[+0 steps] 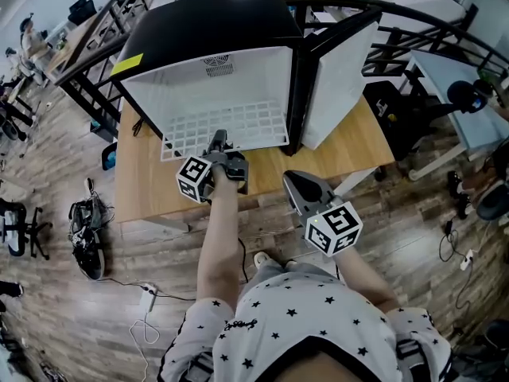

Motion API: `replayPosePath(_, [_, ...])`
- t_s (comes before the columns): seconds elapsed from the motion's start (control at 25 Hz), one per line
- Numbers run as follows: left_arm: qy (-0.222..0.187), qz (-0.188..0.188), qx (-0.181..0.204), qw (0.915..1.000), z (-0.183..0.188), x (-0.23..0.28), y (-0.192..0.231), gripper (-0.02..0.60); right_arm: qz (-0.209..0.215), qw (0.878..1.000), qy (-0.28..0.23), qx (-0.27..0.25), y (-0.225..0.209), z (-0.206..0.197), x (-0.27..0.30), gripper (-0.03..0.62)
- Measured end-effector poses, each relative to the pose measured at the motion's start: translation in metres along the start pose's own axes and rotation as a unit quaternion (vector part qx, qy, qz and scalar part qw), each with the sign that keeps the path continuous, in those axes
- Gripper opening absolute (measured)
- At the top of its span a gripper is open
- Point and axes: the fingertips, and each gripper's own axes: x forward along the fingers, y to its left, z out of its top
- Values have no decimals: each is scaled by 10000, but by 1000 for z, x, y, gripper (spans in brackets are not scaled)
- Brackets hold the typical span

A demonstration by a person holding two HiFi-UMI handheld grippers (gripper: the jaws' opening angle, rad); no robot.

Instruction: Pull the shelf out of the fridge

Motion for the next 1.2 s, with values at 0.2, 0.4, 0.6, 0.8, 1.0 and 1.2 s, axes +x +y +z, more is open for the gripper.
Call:
replayPosePath(0.2, [-33, 2, 9, 10000, -1, -7, 0, 31, 53, 10000, -19, -3, -1, 2, -4, 21])
replayPosePath(0.4, [-64, 2, -18, 10000, -3, -16, -1, 31, 110, 9999, -28, -6, 0, 1, -9, 21])
replayPosePath(0.6, [-81, -18, -25, 10000, -5, -26, -2, 31, 167, 9998, -58, -29, 2, 2, -15, 21])
replayPosePath(0.8, [-99, 90, 20, 9999, -8, -44, 4, 31, 252, 9996, -75, -47, 7, 0, -23, 21])
replayPosePath(1.0, [-74, 37, 105, 9999, -15, -67, 12, 29, 285, 9995, -92, -64, 10, -4, -32, 21])
replayPosePath(1.2, [-26, -53, 45, 10000, -26, -83, 8, 29, 279, 9996, -91, -31, 14, -9, -41, 21])
